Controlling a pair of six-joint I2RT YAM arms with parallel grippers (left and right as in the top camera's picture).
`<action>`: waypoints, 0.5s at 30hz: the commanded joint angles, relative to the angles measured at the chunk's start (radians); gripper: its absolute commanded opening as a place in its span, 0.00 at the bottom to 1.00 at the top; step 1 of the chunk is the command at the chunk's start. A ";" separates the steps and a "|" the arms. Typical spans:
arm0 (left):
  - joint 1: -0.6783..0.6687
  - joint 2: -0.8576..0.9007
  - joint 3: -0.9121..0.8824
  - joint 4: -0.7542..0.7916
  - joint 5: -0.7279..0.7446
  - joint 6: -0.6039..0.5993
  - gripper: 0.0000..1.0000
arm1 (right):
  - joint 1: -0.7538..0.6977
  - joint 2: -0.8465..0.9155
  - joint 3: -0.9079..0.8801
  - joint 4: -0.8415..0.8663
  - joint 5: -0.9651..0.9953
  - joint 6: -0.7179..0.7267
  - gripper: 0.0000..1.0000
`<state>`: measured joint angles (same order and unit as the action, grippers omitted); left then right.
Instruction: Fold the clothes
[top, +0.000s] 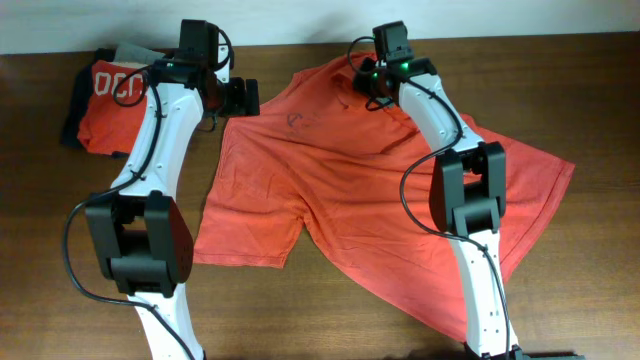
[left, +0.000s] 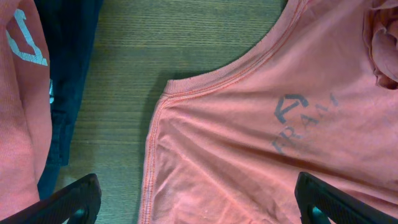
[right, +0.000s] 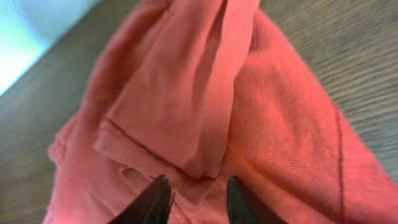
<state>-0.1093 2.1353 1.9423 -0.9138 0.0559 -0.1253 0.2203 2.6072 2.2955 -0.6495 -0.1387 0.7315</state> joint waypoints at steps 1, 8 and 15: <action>0.005 -0.011 0.007 0.000 0.010 -0.002 0.99 | 0.024 0.020 -0.009 0.006 0.020 0.019 0.38; 0.005 -0.011 0.007 0.000 0.010 -0.002 0.99 | 0.029 0.021 -0.009 0.014 0.022 0.040 0.38; 0.005 -0.011 0.007 0.000 0.010 -0.002 0.99 | 0.029 0.024 -0.009 0.027 0.074 0.059 0.29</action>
<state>-0.1093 2.1353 1.9423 -0.9138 0.0559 -0.1253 0.2432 2.6209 2.2921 -0.6270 -0.1150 0.7715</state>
